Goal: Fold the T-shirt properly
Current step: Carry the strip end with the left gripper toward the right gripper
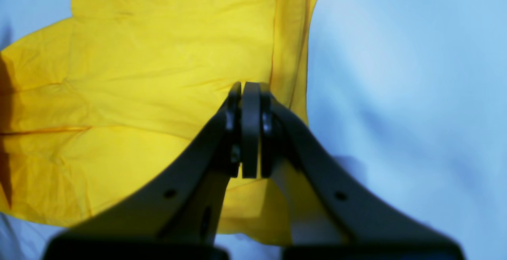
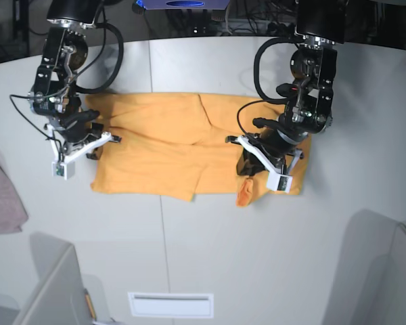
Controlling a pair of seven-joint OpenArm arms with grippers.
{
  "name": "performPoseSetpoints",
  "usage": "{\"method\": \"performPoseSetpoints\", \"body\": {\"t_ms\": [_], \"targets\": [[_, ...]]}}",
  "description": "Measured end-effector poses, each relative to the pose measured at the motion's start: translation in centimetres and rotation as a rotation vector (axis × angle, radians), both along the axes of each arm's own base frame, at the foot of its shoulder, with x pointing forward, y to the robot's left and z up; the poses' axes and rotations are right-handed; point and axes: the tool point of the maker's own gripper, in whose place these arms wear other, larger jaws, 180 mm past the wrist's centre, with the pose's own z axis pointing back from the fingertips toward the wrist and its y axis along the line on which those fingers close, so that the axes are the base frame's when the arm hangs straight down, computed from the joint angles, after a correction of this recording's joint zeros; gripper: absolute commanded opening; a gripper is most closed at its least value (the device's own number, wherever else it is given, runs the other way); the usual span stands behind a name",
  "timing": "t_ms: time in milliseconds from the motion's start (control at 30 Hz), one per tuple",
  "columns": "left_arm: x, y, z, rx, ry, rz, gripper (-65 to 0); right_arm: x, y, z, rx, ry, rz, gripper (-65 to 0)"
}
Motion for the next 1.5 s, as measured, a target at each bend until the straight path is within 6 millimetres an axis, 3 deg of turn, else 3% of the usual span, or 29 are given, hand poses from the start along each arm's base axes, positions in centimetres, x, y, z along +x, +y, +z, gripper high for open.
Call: {"method": "performPoseSetpoints", "body": {"t_ms": [167,367,900,1133,1333,1500], "targets": [[-0.6,-1.5,-0.6,-0.024,0.028,-0.017,-65.0,0.0,0.0,0.0,0.002,0.0,0.0,-65.0],[-0.9,-1.5,-2.1,-0.024,0.072,-0.012,-65.0,0.0,0.0,0.0,-0.001,0.0,0.001,-65.0],[-0.2,-2.2,-1.5,-0.043,0.056,-0.012,-65.0,0.1,-0.1,0.1,-0.001,-0.002,0.0,-65.0],[-0.1,-2.0,-2.7,-0.043,0.088,-0.005,-65.0,0.1,0.0,0.1,-0.002,-0.002,0.001,-65.0],[-1.1,-4.8,-3.4,-0.035,0.108,-0.093,-33.9,0.1,-0.1,0.1,-0.002,-0.002,0.0,-65.0],[-1.9,-8.3,-3.1,-0.048,0.108,-0.176,-22.5,0.1,-0.1,0.1,-0.002,-0.002,0.0,-65.0]]}}
